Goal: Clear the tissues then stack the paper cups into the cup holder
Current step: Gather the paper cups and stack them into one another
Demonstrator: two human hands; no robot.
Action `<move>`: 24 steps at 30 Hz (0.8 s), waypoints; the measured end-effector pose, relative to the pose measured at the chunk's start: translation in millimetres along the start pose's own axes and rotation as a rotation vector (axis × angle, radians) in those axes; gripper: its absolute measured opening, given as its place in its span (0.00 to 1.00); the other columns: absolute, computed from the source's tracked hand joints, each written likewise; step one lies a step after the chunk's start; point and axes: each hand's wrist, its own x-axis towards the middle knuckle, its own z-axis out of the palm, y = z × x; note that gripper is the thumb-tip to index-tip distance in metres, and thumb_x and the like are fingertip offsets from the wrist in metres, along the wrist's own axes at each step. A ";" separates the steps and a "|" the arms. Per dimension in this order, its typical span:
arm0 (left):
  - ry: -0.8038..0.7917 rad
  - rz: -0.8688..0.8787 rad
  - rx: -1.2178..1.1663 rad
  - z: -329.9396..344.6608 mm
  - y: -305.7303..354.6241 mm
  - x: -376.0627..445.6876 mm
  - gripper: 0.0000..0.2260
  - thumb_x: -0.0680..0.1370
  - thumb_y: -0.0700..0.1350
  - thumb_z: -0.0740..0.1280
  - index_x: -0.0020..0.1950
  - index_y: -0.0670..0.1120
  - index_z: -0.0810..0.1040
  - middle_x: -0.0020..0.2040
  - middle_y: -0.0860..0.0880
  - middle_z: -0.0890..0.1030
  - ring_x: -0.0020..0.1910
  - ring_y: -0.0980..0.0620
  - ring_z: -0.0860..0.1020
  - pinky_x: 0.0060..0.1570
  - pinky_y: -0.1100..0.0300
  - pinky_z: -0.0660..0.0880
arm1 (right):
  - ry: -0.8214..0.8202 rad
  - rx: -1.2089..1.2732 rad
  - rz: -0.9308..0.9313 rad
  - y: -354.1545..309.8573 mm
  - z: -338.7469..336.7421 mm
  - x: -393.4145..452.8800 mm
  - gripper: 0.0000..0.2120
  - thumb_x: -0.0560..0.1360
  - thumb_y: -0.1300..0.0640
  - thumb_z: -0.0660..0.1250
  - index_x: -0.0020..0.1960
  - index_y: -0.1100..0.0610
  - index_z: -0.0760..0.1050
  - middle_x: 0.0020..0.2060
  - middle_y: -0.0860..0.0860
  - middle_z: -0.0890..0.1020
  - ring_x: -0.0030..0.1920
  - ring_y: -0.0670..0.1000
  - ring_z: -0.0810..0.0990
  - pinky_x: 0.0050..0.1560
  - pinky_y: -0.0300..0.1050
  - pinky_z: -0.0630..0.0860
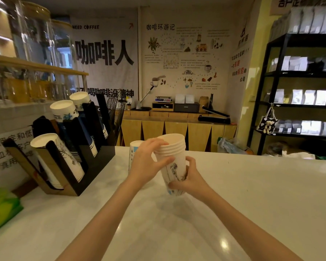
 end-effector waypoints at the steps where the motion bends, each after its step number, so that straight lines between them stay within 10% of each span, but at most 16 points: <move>1: 0.047 0.001 -0.017 -6.2 2.1 5.6 0.19 0.67 0.50 0.72 0.56 0.49 0.76 0.55 0.55 0.75 0.50 0.63 0.71 0.52 0.71 0.67 | 0.004 -0.015 -0.042 -9.6 -4.1 4.3 0.41 0.59 0.56 0.77 0.62 0.45 0.54 0.54 0.52 0.75 0.51 0.47 0.77 0.45 0.44 0.78; 6: 0.197 -0.158 -0.350 -37.8 -1.8 33.7 0.14 0.69 0.51 0.69 0.53 0.51 0.78 0.48 0.49 0.82 0.49 0.54 0.80 0.46 0.62 0.77 | -0.078 -0.099 -0.240 -63.2 -36.3 25.8 0.36 0.62 0.54 0.76 0.64 0.43 0.63 0.55 0.45 0.76 0.54 0.47 0.78 0.42 0.43 0.81; 11: 0.279 -0.307 -0.425 -39.5 -25.7 40.2 0.06 0.69 0.56 0.66 0.42 0.58 0.79 0.37 0.62 0.83 0.42 0.67 0.79 0.38 0.74 0.74 | -0.011 -0.094 -0.346 -110.6 -62.4 50.1 0.36 0.62 0.55 0.76 0.65 0.43 0.64 0.57 0.48 0.74 0.54 0.50 0.78 0.44 0.44 0.82; 16: 0.239 -0.408 -0.438 -27.4 -43.0 37.0 0.13 0.72 0.55 0.65 0.54 0.55 0.77 0.49 0.50 0.83 0.50 0.52 0.80 0.45 0.59 0.76 | 0.071 -0.058 -0.473 -135.8 -49.3 78.9 0.36 0.62 0.54 0.76 0.64 0.47 0.62 0.57 0.48 0.73 0.57 0.52 0.76 0.49 0.46 0.81; 21: 0.248 -0.480 -0.389 -21.9 -56.7 27.3 0.32 0.73 0.52 0.66 0.72 0.55 0.53 0.50 0.48 0.81 0.48 0.51 0.80 0.54 0.45 0.76 | 0.089 -0.071 -0.573 -136.2 -19.0 101.9 0.33 0.65 0.49 0.74 0.64 0.48 0.61 0.52 0.37 0.72 0.52 0.42 0.75 0.47 0.37 0.76; 24: 0.261 -0.494 -0.359 -19.2 -66.3 16.6 0.30 0.73 0.51 0.65 0.71 0.56 0.55 0.55 0.44 0.81 0.45 0.53 0.81 0.46 0.54 0.80 | 0.063 -0.063 -0.545 -125.7 -3.2 118.1 0.33 0.65 0.46 0.72 0.65 0.47 0.60 0.55 0.44 0.74 0.53 0.46 0.75 0.49 0.40 0.76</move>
